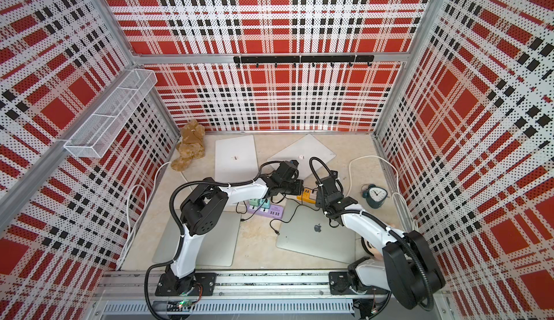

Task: Unplug the laptop charger
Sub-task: Remove the plug from the socket.

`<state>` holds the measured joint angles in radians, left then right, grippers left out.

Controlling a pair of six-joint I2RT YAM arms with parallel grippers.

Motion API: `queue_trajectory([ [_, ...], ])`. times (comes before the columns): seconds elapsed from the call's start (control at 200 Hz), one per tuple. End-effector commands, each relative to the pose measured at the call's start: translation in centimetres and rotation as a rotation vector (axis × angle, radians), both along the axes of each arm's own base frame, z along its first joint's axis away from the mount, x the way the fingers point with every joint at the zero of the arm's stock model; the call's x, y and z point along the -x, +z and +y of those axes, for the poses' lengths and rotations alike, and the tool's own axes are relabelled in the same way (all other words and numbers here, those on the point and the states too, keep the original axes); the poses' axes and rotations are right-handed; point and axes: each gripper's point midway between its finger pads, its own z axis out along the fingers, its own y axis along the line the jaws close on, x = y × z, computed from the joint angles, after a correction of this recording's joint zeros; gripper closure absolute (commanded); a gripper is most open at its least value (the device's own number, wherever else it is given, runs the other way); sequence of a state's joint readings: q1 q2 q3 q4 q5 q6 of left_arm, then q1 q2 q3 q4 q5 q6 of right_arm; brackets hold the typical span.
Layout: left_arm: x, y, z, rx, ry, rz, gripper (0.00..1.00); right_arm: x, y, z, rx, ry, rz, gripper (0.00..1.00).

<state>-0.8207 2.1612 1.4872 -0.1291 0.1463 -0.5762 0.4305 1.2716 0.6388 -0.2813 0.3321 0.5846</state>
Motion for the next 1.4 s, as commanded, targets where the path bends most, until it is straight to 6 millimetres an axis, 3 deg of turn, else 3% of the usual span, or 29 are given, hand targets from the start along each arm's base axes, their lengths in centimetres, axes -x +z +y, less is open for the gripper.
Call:
queue_trajectory([
  [0.0,2.3,-5.0,1.6,-0.106,-0.014,0.106,1.00,-0.3,-0.6,-0.5,0.021,-0.021,-0.005,0.47],
  [0.351,2.3,-5.3,1.7,-0.109,-0.010,0.111,1.00,-0.3,-1.1,-0.5,0.030,-0.015,0.004,0.58],
  [0.777,2.4,-5.7,1.9,-0.122,-0.016,0.118,1.00,0.5,-2.2,-0.5,0.036,-0.010,0.029,0.61],
  [1.393,2.5,-6.8,2.9,-0.147,-0.003,0.134,1.00,0.7,-0.8,0.0,-0.126,-0.026,-0.045,0.63],
])
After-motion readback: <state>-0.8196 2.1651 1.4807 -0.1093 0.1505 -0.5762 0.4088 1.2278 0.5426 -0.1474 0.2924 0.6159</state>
